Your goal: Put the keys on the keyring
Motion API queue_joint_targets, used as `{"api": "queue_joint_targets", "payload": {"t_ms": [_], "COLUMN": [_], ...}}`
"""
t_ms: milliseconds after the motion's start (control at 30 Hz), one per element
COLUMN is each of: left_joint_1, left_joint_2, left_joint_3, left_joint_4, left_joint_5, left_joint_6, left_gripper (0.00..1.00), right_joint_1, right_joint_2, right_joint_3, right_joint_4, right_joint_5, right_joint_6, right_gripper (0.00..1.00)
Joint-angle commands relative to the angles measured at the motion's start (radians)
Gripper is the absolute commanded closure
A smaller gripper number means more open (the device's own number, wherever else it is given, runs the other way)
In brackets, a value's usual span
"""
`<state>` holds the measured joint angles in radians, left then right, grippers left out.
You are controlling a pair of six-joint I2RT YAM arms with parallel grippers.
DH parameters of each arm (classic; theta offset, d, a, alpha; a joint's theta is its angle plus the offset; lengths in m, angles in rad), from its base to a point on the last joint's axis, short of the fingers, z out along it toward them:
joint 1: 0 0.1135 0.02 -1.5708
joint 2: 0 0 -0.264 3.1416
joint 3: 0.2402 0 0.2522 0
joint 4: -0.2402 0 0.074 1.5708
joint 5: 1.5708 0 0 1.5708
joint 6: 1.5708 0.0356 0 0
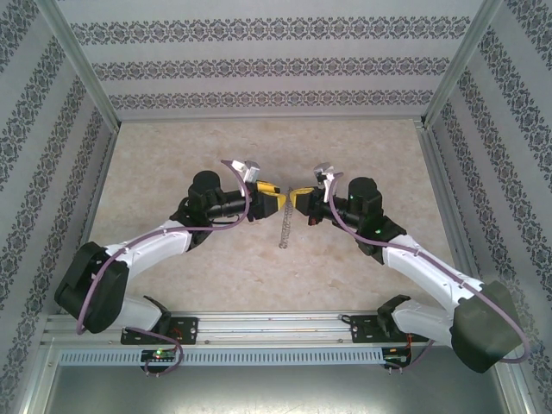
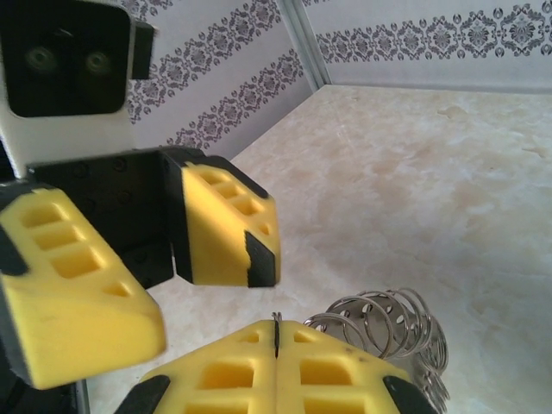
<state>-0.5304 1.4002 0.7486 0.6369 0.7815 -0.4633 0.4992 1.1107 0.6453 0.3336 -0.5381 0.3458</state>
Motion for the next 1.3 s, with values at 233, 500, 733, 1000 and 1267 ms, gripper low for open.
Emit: {"api": "queue_joint_targets", "payload": {"t_ms": [233, 500, 733, 1000, 1267], "left_joint_1": [-0.008, -0.007, -0.008, -0.008, -0.008], "left_joint_2": [0.037, 0.064, 0.074, 0.080, 0.094], "left_joint_3": [0.031, 0.033, 0.031, 0.025, 0.020], "left_joint_4": [0.073, 0.156, 0.206, 0.239, 0.266], "left_joint_5": [0.099, 0.129, 0.141, 0.155, 0.153], "left_joint_6": [-0.030, -0.084, -0.111, -0.129, -0.142], "left_gripper": [0.51, 0.53, 0.63, 0.77, 0.97], "right_joint_1": [-0.008, -0.010, -0.010, -0.010, -0.012], "right_joint_2": [-0.041, -0.033, -0.024, -0.013, -0.013], "right_joint_3": [0.016, 0.017, 0.014, 0.017, 0.021], "right_joint_4": [0.060, 0.073, 0.073, 0.077, 0.066], "right_joint_5": [-0.041, -0.046, -0.040, -0.036, -0.014], "right_joint_6": [0.032, 0.045, 0.042, 0.041, 0.042], "right_gripper": [1.00, 1.00, 1.00, 1.00, 1.00]}}
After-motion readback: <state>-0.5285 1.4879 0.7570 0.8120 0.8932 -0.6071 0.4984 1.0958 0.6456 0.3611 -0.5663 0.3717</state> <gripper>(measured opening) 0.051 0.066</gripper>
